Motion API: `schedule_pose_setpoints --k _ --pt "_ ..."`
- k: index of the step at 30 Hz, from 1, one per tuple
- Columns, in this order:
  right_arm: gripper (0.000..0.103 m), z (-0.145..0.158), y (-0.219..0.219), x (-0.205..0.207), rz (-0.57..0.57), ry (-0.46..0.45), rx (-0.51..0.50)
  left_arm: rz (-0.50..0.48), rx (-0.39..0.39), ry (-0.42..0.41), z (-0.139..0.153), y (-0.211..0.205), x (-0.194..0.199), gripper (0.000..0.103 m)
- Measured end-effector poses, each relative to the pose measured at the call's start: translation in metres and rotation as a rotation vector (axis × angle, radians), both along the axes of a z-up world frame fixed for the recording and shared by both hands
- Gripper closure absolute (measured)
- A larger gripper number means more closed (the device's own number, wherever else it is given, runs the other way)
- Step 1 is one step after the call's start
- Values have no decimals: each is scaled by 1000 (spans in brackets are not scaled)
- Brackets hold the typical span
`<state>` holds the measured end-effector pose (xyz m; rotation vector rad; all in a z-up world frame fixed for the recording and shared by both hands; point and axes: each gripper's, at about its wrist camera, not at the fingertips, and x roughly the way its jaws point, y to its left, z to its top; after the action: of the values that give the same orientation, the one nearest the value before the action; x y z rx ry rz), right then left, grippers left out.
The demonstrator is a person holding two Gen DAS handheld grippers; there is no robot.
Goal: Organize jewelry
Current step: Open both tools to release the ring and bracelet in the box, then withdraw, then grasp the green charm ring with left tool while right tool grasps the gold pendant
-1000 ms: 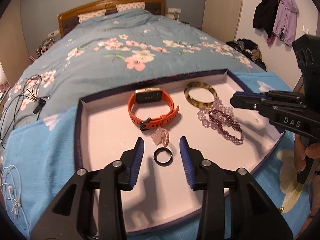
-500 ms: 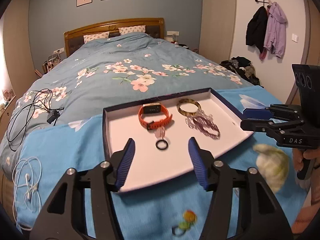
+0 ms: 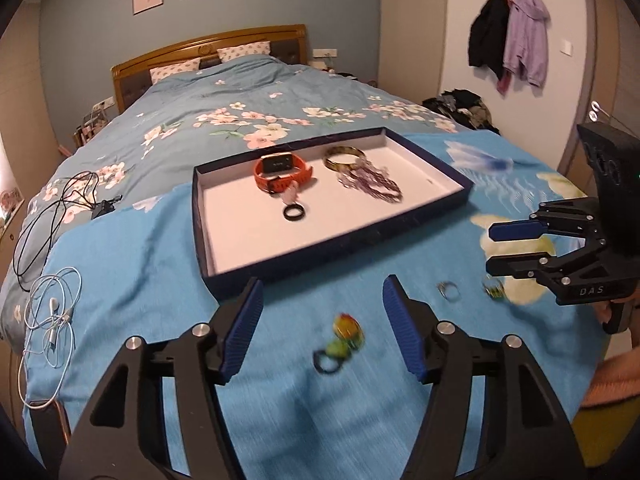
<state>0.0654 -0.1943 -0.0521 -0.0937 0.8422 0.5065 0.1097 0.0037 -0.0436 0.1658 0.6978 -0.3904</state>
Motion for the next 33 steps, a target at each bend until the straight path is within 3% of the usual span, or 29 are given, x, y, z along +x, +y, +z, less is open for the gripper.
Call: schedule_pose_setpoints --k 8,33 --pt "62 -10 1 -14 -1 38 7 -11 28 39 -16 -2 -19 41" --pt "62 -15 8 -18 7 52 17 -2 8 118 -32 -4 -7 45"
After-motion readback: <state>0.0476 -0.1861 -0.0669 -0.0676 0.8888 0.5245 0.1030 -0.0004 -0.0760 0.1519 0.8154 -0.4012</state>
